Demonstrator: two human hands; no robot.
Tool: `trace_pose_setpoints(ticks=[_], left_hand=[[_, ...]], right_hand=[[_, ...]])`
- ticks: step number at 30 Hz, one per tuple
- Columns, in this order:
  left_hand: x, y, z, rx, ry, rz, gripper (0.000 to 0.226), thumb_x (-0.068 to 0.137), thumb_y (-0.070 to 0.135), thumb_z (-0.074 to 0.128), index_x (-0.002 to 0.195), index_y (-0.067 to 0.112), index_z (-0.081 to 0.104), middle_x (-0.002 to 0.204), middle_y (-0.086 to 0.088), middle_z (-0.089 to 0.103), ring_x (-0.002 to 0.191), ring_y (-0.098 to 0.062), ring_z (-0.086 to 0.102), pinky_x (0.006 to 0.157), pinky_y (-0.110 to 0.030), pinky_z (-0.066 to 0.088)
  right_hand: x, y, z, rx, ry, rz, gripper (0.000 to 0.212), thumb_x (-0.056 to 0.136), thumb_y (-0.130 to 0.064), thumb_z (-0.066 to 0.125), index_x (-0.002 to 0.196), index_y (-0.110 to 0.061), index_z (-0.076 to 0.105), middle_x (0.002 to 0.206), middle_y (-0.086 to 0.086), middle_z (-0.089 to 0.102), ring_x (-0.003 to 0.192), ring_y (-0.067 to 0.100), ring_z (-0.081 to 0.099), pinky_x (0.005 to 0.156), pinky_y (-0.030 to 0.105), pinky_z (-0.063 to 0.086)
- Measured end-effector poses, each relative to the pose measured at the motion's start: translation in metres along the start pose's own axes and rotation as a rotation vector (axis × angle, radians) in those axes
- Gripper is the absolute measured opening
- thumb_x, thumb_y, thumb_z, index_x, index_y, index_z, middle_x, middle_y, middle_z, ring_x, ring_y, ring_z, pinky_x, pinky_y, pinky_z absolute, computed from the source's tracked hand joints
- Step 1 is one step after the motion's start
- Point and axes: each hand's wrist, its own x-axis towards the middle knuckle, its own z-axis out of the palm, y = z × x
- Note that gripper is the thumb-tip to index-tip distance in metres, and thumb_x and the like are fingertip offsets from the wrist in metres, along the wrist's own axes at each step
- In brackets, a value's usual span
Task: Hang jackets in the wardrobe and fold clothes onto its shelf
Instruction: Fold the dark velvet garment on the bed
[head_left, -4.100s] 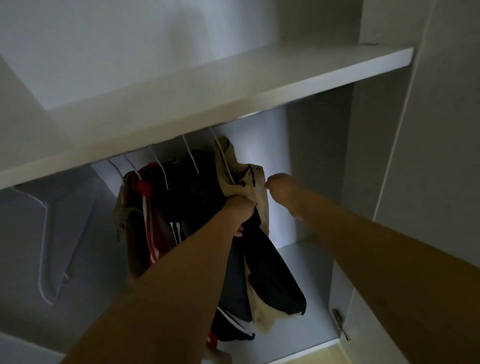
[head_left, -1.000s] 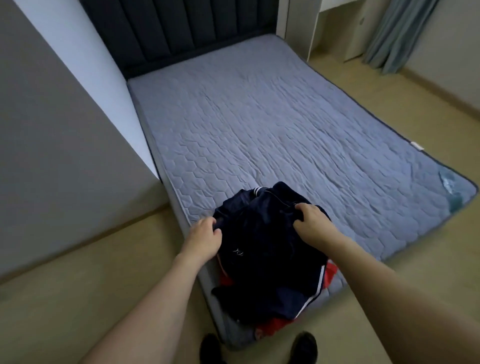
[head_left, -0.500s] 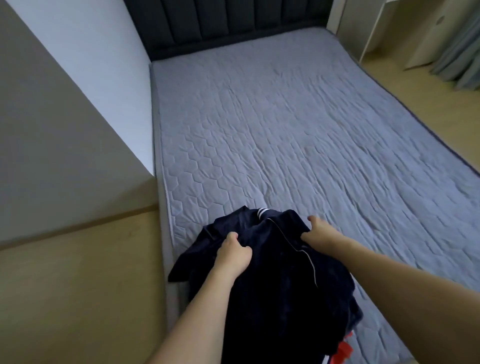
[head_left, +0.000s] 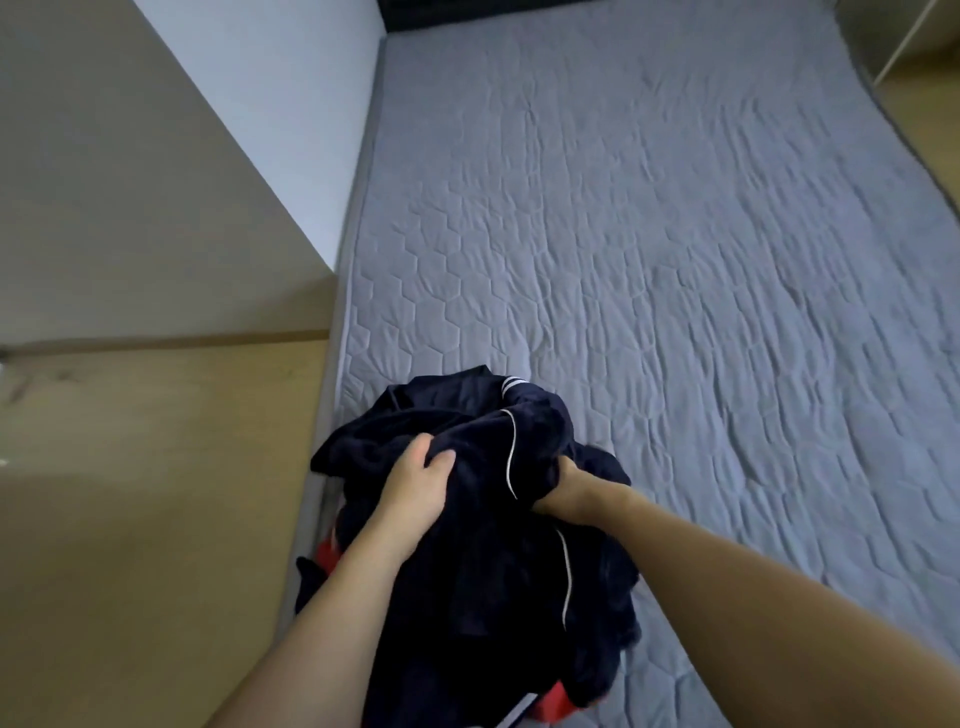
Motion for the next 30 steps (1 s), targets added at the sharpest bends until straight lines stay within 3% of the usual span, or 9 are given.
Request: trace_pose_setpoints(ticks=[3,5,7,11,15,21,24,27,30], left_hand=[[-0.036,0.039,-0.009,-0.243,0.072,0.098,0.02,0.099,0.027,0.049,0.09,0.04,0.061,0.093,0.021,0.069,0.09,0.002,0.064,0.074,-0.015,0.048],[-0.055,0.073,-0.005,-0.414,0.087,0.113,0.019,0.099,0.024,0.049,0.097,0.038,0.062,0.101,0.016,0.07,0.096,-0.002,0.065,0.083,-0.022,0.052],[-0.073,0.106,0.003,-0.532,0.067,0.119,0.016,0.1,0.024,0.05,0.11,0.027,0.062,0.112,0.001,0.069,0.104,-0.015,0.066,0.093,-0.036,0.053],[-0.11,0.171,0.034,-0.691,0.02,0.151,0.019,0.099,0.027,0.051,0.114,0.024,0.062,0.109,-0.002,0.072,0.101,-0.018,0.069,0.083,-0.037,0.057],[-0.15,0.25,0.101,-0.793,-0.055,0.239,0.014,0.099,0.026,0.051,0.104,0.024,0.064,0.095,-0.003,0.075,0.091,-0.018,0.072,0.073,-0.034,0.057],[-0.223,0.389,0.264,-0.775,-0.193,0.349,0.013,0.096,0.028,0.054,0.101,0.023,0.065,0.098,-0.004,0.073,0.096,-0.021,0.07,0.082,-0.038,0.056],[-0.25,0.424,0.336,-0.756,-0.308,0.393,0.015,0.09,0.031,0.057,0.101,0.028,0.068,0.11,-0.006,0.071,0.108,-0.024,0.065,0.095,-0.043,0.052],[-0.251,0.4,0.394,-0.583,-0.359,0.397,0.015,0.089,0.038,0.056,0.098,0.039,0.068,0.106,0.006,0.072,0.103,-0.013,0.067,0.088,-0.033,0.054],[-0.222,0.321,0.457,-0.128,-0.441,0.3,0.021,0.089,0.038,0.055,0.105,0.031,0.065,0.107,0.008,0.07,0.099,-0.012,0.065,0.087,-0.029,0.052]], right_hand=[[-0.039,0.003,0.004,-0.031,-0.175,-0.022,0.042,0.078,-0.024,0.07,0.115,-0.028,0.051,0.104,0.002,0.062,0.092,0.022,0.063,0.077,0.032,0.055],[-0.071,0.001,0.003,-0.006,-0.195,-0.08,0.006,0.083,-0.016,0.062,0.083,-0.022,0.062,0.084,0.003,0.064,0.073,0.018,0.063,0.063,0.027,0.052],[-0.098,0.0,-0.012,0.273,-0.123,-0.122,0.025,0.084,-0.01,0.055,0.062,-0.019,0.063,0.062,0.0,0.061,0.051,0.01,0.059,0.049,0.02,0.045],[-0.149,0.013,-0.078,0.884,-0.006,-0.122,0.014,0.087,-0.013,0.048,0.086,-0.009,0.061,0.067,0.008,0.059,0.057,0.02,0.056,0.053,0.027,0.048],[-0.203,0.055,-0.174,1.165,0.206,-0.171,0.016,0.086,-0.012,0.047,0.092,-0.008,0.062,0.073,0.009,0.06,0.061,0.023,0.058,0.062,0.035,0.052],[-0.291,0.193,-0.327,1.12,0.489,-0.194,0.008,0.072,-0.015,0.049,0.071,-0.016,0.056,0.059,0.003,0.053,0.051,0.02,0.051,0.051,0.03,0.042],[-0.313,0.26,-0.391,1.036,0.694,-0.165,0.01,0.072,-0.014,0.046,0.079,-0.015,0.054,0.068,0.006,0.047,0.062,0.021,0.045,0.057,0.033,0.034],[-0.306,0.315,-0.423,0.863,0.81,-0.14,0.018,0.078,-0.007,0.042,0.088,-0.01,0.057,0.069,0.008,0.051,0.065,0.02,0.047,0.058,0.03,0.036],[-0.262,0.37,-0.422,0.508,0.785,-0.085,0.026,0.082,0.0,0.041,0.092,-0.008,0.064,0.075,0.011,0.059,0.069,0.025,0.054,0.064,0.031,0.04]])
